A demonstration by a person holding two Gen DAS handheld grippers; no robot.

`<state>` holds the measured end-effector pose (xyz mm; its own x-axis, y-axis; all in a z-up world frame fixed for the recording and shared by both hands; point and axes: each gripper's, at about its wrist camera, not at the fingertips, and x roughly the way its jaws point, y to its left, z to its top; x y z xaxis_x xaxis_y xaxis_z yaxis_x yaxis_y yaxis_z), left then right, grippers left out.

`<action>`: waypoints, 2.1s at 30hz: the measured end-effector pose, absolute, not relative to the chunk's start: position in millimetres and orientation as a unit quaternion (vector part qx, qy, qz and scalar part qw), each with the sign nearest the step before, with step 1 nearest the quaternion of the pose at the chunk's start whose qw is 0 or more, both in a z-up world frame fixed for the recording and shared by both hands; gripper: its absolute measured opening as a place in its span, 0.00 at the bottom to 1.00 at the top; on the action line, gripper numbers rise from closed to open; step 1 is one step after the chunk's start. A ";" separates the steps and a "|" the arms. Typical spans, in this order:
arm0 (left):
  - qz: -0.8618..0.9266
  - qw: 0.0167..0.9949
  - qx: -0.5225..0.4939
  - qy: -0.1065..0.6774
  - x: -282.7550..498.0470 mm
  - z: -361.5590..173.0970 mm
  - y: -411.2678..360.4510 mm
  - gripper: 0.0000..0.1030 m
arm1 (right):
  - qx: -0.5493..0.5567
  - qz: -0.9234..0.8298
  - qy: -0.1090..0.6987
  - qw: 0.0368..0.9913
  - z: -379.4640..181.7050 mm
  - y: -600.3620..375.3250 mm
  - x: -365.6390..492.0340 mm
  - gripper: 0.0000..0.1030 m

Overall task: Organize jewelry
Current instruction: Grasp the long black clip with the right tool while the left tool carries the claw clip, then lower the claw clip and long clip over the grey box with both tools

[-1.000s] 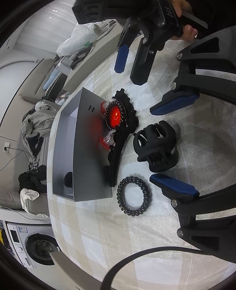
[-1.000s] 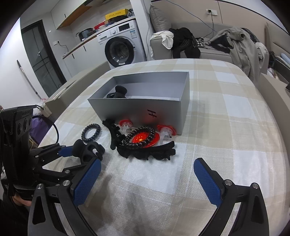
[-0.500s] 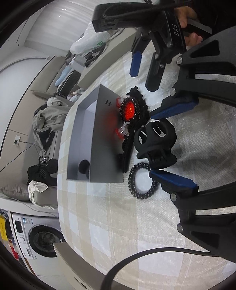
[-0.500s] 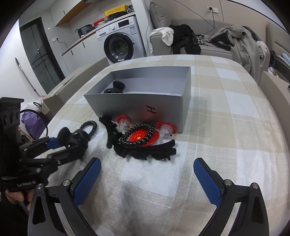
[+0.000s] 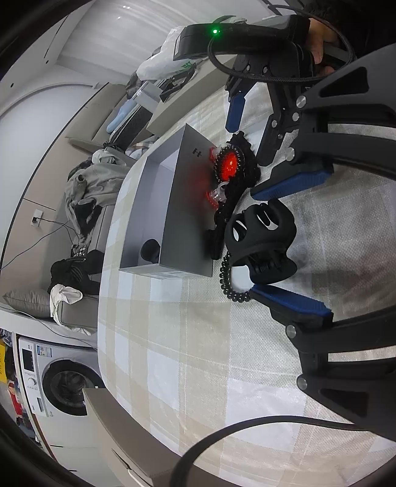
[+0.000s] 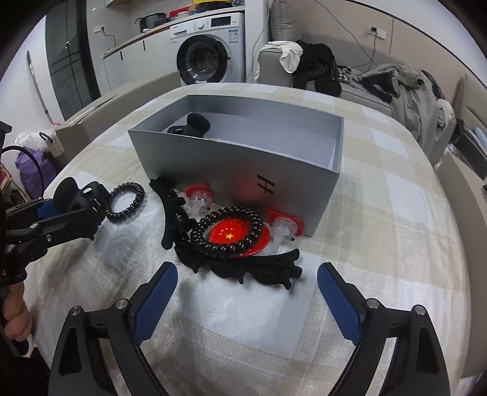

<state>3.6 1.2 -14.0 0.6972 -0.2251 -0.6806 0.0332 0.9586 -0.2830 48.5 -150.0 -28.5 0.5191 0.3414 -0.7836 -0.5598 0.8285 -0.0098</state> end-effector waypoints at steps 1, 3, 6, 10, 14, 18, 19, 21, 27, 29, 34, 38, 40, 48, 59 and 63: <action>-0.070 0.913 -0.125 0.383 3.4 -14.1 1.3 0.50 | -0.131 0.260 0.416 0.861 -29.4 -150.2 50.2 0.85; -0.070 0.913 -0.125 0.382 3.4 -13.9 1.8 0.50 | -0.131 0.260 0.416 0.861 -29.5 -150.7 51.9 0.84; -0.068 0.913 -0.126 0.382 4.1 -14.1 2.2 0.51 | -0.136 0.272 0.415 0.858 -27.7 -147.8 48.4 0.73; -0.069 0.913 -0.127 0.383 5.1 -13.4 0.8 0.50 | -0.142 0.285 0.414 0.853 -26.6 -148.1 41.5 0.69; -0.072 0.914 -0.123 0.381 4.1 -11.5 -2.5 0.51 | -0.133 0.291 0.407 0.856 -22.2 -156.8 30.6 0.69; -0.073 0.916 -0.120 0.376 3.5 -8.7 -4.7 0.51 | -0.120 0.296 0.392 0.863 -12.5 -165.9 20.2 0.69; -0.073 0.917 -0.118 0.374 3.4 -7.7 -5.5 0.50 | -0.116 0.299 0.387 0.865 -9.0 -168.6 20.7 0.69; -0.073 0.918 -0.116 0.371 3.3 -5.7 -6.2 0.51 | -0.108 0.300 0.376 0.870 -2.5 -171.5 16.9 0.69; -0.068 0.925 -0.110 0.358 3.8 2.6 -7.3 0.51 | -0.069 0.309 0.356 0.879 15.7 -181.2 17.1 0.69; -0.066 0.927 -0.110 0.353 4.8 6.0 -6.7 0.51 | -0.052 0.312 0.352 0.881 21.1 -184.5 19.9 0.70; -0.064 0.931 -0.110 0.342 11.9 11.9 -6.3 0.51 | -0.027 0.312 0.342 0.886 32.0 -191.4 30.8 0.70; -0.064 0.935 -0.108 0.333 17.1 14.9 -6.6 0.51 | -0.020 0.304 0.334 0.892 37.5 -192.2 36.5 0.70; -0.064 0.935 -0.111 0.330 21.7 15.7 -6.5 0.51 | -0.015 0.301 0.334 0.893 38.5 -192.2 40.9 0.70; -0.068 0.938 -0.104 0.324 36.5 20.9 -12.4 0.51 | 0.013 0.296 0.332 0.895 42.3 -194.5 59.6 0.70; -0.066 0.942 -0.074 0.320 57.5 22.8 -23.2 0.51 | 0.046 0.294 0.329 0.896 42.7 -191.2 78.4 0.70; -0.062 0.943 -0.068 0.318 63.9 23.3 -22.6 0.51 | 0.047 0.291 0.328 0.897 42.5 -189.5 82.5 0.70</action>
